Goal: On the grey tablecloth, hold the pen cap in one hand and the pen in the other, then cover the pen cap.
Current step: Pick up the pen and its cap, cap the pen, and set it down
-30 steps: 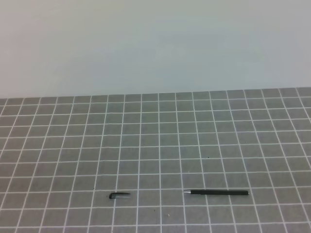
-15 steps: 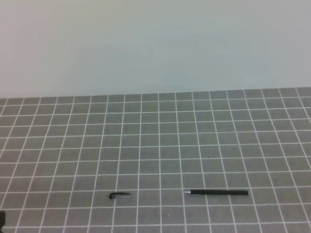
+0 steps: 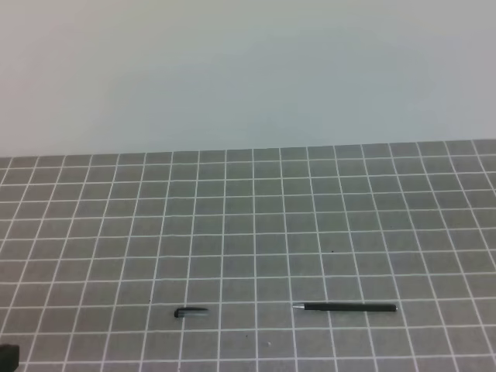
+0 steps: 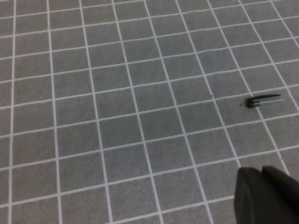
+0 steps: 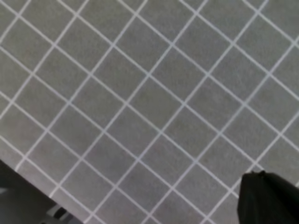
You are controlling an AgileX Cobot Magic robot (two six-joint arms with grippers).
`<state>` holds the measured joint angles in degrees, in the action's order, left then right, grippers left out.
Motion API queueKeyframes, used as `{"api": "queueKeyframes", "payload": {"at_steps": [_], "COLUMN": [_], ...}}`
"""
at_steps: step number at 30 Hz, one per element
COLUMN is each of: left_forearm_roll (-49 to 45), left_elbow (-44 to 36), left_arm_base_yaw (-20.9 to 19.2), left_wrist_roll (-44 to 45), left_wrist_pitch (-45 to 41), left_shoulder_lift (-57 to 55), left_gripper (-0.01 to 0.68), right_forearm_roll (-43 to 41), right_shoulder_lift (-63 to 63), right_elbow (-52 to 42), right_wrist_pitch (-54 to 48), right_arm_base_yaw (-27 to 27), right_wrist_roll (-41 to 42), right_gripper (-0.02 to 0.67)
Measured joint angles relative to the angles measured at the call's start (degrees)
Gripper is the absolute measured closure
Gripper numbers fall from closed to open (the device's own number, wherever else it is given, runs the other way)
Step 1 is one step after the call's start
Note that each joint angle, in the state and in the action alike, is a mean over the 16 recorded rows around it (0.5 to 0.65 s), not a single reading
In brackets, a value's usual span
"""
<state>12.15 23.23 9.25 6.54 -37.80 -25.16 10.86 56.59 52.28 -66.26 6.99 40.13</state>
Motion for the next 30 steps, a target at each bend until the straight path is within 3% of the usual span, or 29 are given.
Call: {"api": "queueKeyframes", "payload": {"at_steps": [10, 15, 30], "left_forearm_roll": [1.0, 1.6, 2.3], "left_elbow": [0.0, 0.0, -0.1], "left_arm_base_yaw": [0.0, 0.0, 0.0], "left_wrist_roll": [0.0, 0.0, 0.0], "left_wrist_pitch": [0.0, 0.1, 0.2], "left_shoulder_lift": [-0.1, -0.1, -0.1], "left_gripper": [0.674, 0.674, 0.674], "right_forearm_roll": [3.2, 2.7, -5.8], "right_shoulder_lift": [19.4, 28.5, 46.9], "right_elbow": [11.1, 15.6, 23.4], "right_wrist_pitch": [-2.4, -2.7, 1.9], "right_arm_base_yaw": [8.4, 12.7, 19.7], "right_wrist_roll": [8.9, 11.4, 14.1], "right_gripper": [0.643, 0.608, 0.288]}}
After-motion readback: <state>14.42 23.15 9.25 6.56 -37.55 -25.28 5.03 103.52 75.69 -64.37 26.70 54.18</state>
